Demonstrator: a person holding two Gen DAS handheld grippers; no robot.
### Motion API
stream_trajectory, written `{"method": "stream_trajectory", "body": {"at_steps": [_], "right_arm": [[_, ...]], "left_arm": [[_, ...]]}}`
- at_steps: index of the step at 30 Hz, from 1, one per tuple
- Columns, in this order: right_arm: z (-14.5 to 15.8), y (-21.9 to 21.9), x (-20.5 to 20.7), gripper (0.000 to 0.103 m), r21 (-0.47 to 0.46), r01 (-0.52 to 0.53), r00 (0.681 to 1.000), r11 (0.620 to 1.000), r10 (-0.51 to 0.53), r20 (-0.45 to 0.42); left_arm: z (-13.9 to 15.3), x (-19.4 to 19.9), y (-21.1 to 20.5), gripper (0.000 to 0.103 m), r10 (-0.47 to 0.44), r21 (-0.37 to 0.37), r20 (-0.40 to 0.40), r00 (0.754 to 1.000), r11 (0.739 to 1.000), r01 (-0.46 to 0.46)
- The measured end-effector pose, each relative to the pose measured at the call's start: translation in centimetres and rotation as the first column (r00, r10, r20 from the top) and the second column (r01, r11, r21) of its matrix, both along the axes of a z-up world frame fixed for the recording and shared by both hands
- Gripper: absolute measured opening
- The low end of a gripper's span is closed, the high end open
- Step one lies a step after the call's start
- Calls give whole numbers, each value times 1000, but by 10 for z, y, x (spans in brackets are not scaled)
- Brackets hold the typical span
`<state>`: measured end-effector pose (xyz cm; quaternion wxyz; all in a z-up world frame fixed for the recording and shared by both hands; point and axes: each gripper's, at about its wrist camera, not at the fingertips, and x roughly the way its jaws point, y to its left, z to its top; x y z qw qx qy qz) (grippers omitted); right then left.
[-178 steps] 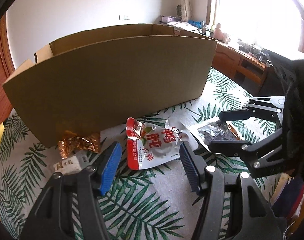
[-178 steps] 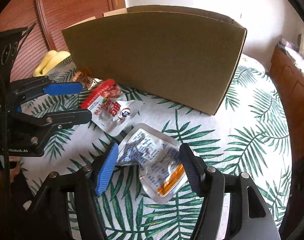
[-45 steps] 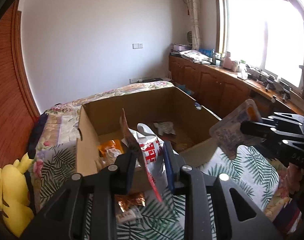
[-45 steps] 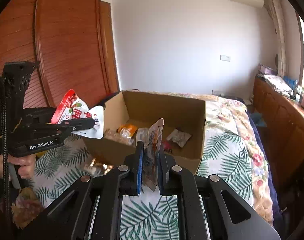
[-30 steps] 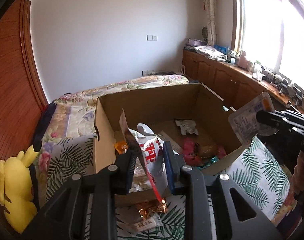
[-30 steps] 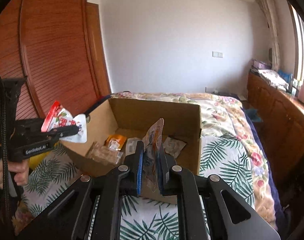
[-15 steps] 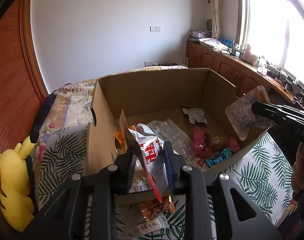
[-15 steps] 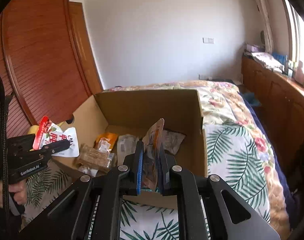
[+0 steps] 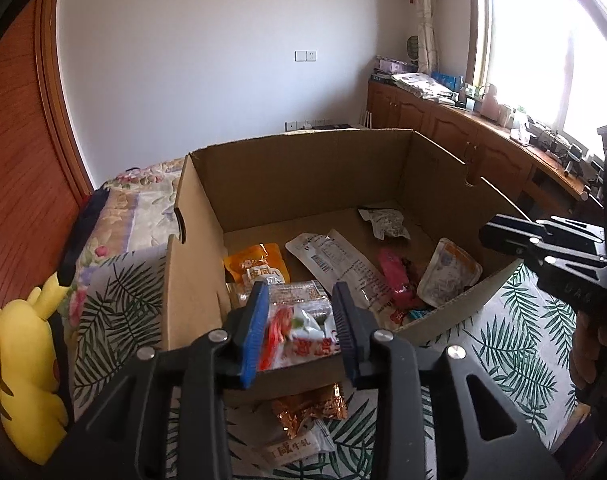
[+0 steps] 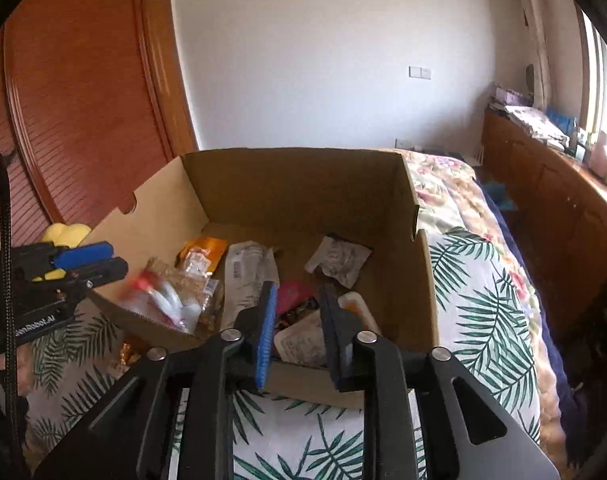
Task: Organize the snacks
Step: 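Open both grippers to drop the packets into the box, then move both grippers back toward the gold wrapper and small white packet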
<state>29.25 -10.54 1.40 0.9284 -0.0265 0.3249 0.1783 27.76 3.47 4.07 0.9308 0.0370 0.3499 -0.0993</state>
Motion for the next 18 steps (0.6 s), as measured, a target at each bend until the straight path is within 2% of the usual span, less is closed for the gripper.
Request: {"method": "stream_trajectory", "body": {"at_steps": [9,18], "right_arm": [[4,-9,-19,23,23,21,999,1000,-22,45],[20,-17,-49,23,45,-9,996,999,5,88]], "left_arm": [[10,-24,2,48,-17,-34,22,1000,999,18],[25,-57,8,51,-48,-35,49,998,998,50]]}}
